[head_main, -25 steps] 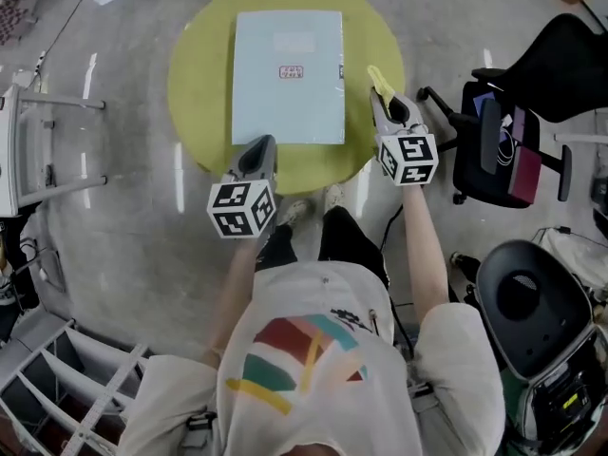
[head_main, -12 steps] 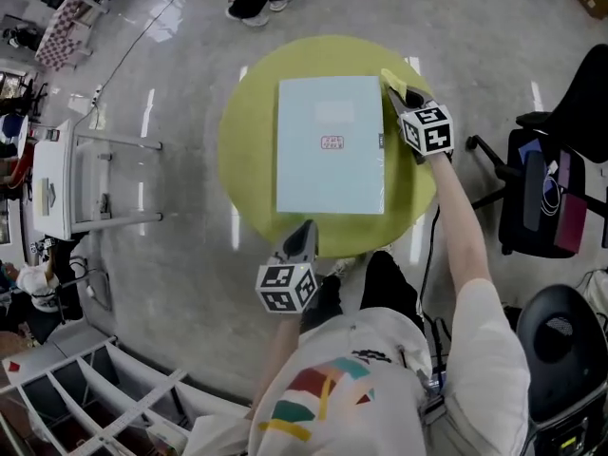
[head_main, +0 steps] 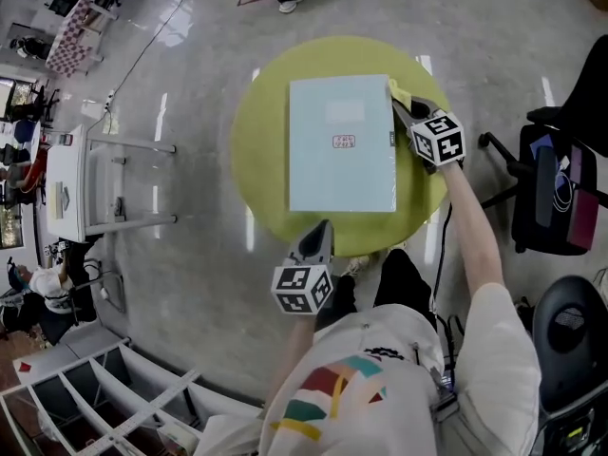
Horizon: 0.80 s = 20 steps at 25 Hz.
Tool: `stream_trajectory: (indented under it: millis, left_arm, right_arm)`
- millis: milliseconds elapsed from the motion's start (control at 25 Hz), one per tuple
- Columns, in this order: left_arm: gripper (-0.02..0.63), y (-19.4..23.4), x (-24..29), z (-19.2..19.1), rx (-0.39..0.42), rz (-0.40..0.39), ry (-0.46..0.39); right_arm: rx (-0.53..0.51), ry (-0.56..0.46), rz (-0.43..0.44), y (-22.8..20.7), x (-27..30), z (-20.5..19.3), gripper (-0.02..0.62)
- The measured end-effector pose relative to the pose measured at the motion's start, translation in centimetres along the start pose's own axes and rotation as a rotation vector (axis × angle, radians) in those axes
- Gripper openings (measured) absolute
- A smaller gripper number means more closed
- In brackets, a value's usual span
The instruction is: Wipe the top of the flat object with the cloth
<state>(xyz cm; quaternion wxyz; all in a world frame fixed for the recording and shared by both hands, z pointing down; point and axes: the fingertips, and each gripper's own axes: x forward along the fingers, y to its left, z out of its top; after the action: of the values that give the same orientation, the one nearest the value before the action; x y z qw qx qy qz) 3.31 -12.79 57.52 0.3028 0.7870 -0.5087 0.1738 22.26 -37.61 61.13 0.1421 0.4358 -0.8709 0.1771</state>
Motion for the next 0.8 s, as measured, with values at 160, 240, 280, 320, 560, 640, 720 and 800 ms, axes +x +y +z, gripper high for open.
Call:
stream_trajectory:
  millis: [160,240,280,320,560,640,720,800]
  left_arm:
    - [0.014,-0.7,-0.4,0.8,0.032,-0.037,-0.008]
    - [0.014,-1.3,-0.5,1.3,0.053,-0.065,-0.017]
    - [0.014,-1.6,-0.4,1.6,0.062,-0.08,-0.025]
    - [0.014,-1.8,-0.4,1.9,0.07,-0.094,-0.031]
    - [0.014,-3.0,-1.2,1.6,0.089,-0.168,-0.031]
    - [0.014,-3.3,-1.6,1.3,0.097,-0.189,-0.024]
    - [0.014,-3.0,-2.2,0.9,0.101,-0.197,-0.018]
    - [0.014,-2.7,-2.7,0.7,0.102,-0.199,-0.013]
  right_arm:
    - [0.012,0.022,0.05,3.5,-3.1,-2.5,0.028]
    - [0.022,0.032,0.068,5.4,-4.9,-4.0,0.028]
    - [0.023,0.036,0.074,6.3,-5.7,-4.7,0.028]
    - [0.022,0.039,0.08,7.1,-6.5,-5.2,0.028]
    - [0.057,0.048,0.089,12.1,-11.1,-8.3,0.028]
    - [0.068,0.049,0.077,13.3,-12.3,-9.1,0.028]
    - [0.083,0.048,0.072,14.6,-13.1,-9.7,0.028]
    - [0.097,0.045,0.07,15.7,-13.8,-10.1,0.028]
